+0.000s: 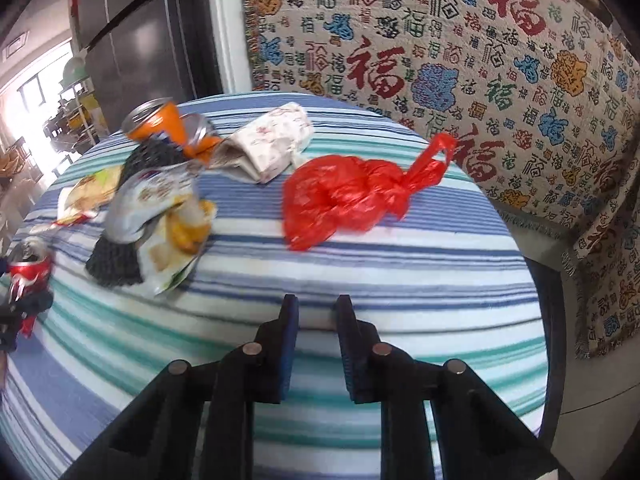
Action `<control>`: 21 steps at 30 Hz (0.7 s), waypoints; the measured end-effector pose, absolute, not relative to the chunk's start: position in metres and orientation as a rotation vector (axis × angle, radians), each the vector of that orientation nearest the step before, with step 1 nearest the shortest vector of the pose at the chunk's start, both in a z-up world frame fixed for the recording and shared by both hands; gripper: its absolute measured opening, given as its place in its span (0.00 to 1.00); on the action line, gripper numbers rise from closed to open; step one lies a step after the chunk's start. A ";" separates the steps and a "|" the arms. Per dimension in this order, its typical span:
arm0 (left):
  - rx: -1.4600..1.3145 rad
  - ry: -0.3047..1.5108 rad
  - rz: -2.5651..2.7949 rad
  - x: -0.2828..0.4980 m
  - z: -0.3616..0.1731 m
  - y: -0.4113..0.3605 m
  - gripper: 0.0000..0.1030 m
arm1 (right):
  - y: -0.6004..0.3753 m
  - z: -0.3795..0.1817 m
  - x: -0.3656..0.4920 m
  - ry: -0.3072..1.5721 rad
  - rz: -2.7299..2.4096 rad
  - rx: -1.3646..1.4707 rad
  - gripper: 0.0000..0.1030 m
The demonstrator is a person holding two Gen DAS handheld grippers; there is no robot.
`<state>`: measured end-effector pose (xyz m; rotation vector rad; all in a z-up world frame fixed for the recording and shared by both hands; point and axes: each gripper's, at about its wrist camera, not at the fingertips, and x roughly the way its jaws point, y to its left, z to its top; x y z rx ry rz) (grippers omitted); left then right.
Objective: Collect trash
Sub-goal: 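Grasp the red plastic bag with the right tool and lift it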
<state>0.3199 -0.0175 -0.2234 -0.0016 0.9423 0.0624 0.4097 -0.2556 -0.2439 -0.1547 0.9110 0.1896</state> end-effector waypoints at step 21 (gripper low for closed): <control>-0.004 0.943 0.065 0.321 -0.223 -0.017 1.00 | -0.256 -0.238 0.476 0.914 -0.083 0.108 0.37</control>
